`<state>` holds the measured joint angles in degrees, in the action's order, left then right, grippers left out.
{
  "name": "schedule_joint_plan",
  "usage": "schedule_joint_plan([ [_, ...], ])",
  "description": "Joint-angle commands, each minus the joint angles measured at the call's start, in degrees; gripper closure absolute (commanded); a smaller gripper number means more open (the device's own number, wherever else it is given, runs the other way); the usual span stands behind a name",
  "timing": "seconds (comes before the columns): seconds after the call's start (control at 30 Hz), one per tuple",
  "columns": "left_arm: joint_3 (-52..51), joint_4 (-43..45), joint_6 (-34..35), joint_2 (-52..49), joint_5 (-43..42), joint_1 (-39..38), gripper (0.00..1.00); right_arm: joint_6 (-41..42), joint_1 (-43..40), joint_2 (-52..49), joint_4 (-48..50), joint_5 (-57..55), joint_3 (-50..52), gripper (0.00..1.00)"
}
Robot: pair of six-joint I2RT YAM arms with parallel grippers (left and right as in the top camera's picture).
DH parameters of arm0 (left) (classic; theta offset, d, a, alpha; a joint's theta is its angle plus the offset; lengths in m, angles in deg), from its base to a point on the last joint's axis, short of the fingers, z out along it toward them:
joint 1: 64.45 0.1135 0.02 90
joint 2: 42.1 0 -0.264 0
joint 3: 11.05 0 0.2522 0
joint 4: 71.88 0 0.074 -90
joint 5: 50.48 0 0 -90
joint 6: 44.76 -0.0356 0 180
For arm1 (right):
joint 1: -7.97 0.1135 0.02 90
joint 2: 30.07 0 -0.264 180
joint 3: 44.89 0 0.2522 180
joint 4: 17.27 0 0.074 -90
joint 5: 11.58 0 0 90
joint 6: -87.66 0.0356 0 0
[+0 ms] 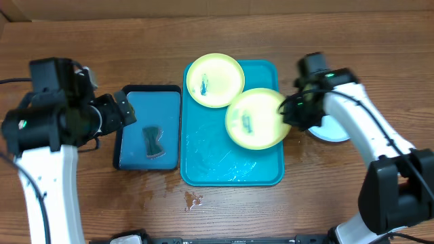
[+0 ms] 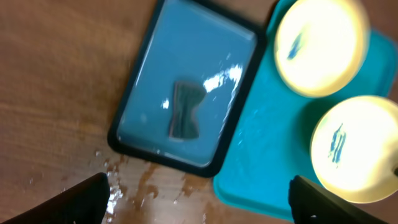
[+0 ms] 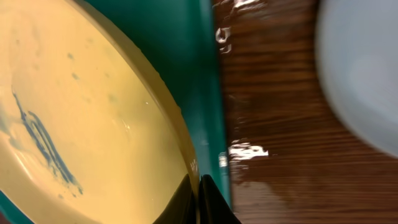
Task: Clean dirty plates on tray and stack at the side
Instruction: 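Grasp the lower yellow plate rim with the right gripper and slide it down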
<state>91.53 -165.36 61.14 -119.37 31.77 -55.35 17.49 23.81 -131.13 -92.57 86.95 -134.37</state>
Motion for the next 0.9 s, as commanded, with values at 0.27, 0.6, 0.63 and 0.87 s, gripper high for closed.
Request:
schedule_joint_plan([
  [0.27,-15.0,9.5,-1.3,-14.2,1.9,-3.0,0.34,12.0,7.4,-2.7,6.2,-1.4,3.5,0.96],
  [0.6,-20.1,20.4,1.0,-30.4,6.1,-8.8,0.93,10.4,7.4,-2.7,6.0,-1.2,3.8,0.95],
  [0.63,-20.1,21.2,1.0,-31.3,6.1,-8.9,0.95,9.9,7.4,-2.7,6.1,-1.2,3.8,0.95],
  [0.87,-16.8,17.9,0.8,-32.1,6.0,-9.4,0.96,9.7,7.4,-2.7,6.4,-1.2,3.8,0.95],
])
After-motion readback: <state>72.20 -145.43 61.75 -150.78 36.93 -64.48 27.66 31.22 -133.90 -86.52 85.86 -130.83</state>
